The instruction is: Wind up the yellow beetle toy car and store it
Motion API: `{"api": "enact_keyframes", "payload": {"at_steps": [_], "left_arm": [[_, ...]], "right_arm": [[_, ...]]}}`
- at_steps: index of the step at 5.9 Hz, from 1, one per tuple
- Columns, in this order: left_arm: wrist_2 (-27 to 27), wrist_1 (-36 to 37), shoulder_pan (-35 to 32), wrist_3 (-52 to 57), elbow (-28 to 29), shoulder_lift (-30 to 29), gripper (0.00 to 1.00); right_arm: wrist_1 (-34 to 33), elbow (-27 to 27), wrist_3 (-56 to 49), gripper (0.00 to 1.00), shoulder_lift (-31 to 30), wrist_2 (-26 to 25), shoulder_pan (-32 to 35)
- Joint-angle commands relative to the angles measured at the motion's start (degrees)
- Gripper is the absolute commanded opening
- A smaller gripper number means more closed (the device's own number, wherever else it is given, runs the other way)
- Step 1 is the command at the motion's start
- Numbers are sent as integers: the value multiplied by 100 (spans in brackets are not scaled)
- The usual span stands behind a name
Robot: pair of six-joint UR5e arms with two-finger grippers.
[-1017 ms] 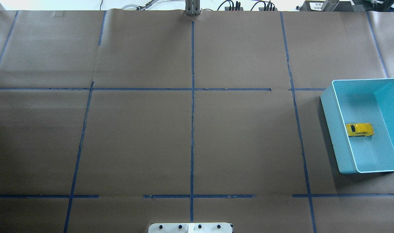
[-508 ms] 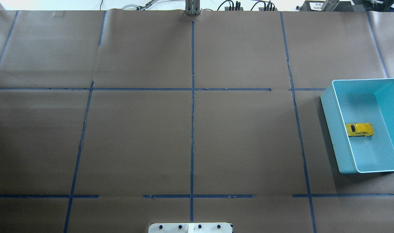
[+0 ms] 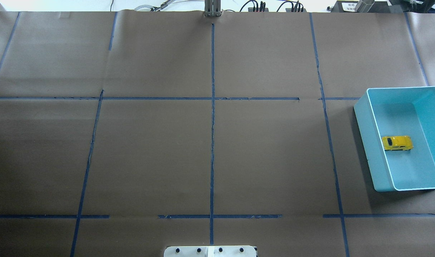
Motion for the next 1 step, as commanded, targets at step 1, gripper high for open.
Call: {"api": "enact_keyframes", "payload": {"at_steps": [1], "left_arm": [[0, -6, 0, 0, 1, 1, 100]], "right_arm": [[-2, -3, -2, 100, -7, 0, 0]]}}
